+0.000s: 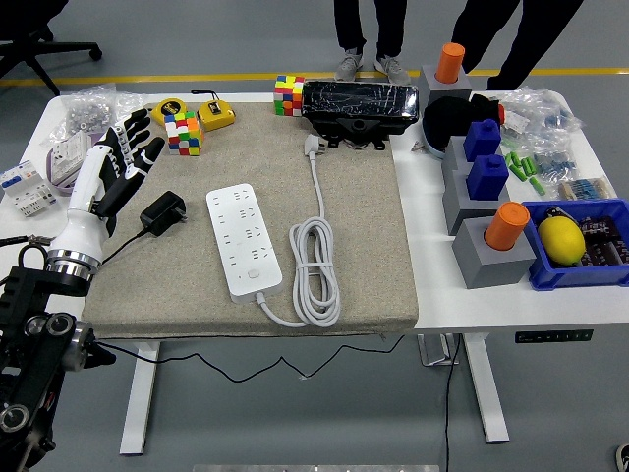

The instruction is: Pick up the plug,place it near the board,insert it into the board,press the button

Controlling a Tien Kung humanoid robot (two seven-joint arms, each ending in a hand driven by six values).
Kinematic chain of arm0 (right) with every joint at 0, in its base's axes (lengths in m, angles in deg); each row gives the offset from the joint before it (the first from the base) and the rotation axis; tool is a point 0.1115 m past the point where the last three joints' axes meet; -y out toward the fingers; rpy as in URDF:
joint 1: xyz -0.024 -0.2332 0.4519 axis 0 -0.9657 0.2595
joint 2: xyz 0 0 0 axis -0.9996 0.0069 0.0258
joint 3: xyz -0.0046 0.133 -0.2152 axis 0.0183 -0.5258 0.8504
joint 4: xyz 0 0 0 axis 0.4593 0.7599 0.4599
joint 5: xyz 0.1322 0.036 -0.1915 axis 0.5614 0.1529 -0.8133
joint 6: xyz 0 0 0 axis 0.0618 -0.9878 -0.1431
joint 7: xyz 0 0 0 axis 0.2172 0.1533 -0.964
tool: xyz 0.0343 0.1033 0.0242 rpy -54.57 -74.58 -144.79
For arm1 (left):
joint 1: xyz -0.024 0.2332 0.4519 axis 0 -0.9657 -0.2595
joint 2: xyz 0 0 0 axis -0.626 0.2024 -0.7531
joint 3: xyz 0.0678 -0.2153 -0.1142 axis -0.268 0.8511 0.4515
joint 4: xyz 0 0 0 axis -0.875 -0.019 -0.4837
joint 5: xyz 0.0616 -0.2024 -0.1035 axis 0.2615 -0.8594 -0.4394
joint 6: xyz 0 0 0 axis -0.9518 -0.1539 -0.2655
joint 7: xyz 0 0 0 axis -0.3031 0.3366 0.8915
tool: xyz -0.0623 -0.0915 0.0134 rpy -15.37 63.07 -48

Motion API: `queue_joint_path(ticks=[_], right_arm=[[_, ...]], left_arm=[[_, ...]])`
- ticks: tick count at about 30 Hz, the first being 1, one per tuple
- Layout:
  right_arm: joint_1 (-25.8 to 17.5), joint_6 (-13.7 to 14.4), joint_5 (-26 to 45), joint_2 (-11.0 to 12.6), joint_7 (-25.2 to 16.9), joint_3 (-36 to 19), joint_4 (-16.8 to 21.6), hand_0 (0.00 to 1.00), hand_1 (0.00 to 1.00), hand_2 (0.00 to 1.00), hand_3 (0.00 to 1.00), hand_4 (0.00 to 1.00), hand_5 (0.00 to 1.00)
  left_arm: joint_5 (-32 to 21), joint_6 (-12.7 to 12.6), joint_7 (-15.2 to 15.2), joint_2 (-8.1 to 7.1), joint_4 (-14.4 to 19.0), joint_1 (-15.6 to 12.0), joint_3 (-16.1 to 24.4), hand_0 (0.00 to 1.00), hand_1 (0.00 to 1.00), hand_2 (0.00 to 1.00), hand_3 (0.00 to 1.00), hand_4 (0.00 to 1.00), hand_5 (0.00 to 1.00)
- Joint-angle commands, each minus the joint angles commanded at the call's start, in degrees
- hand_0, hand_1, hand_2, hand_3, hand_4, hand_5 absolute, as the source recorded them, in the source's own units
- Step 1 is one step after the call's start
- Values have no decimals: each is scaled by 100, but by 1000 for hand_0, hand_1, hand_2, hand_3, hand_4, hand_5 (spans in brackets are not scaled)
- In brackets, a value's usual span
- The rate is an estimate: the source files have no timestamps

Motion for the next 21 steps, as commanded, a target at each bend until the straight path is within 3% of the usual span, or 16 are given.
queue_joint_path(ticks=[21], right_arm=[[31,11,17,18,16,39,0,783,694,714,761,998,998]], left_arm=[[18,-4,-14,-23,-42,37,-56,811,884,894,877,998,718]])
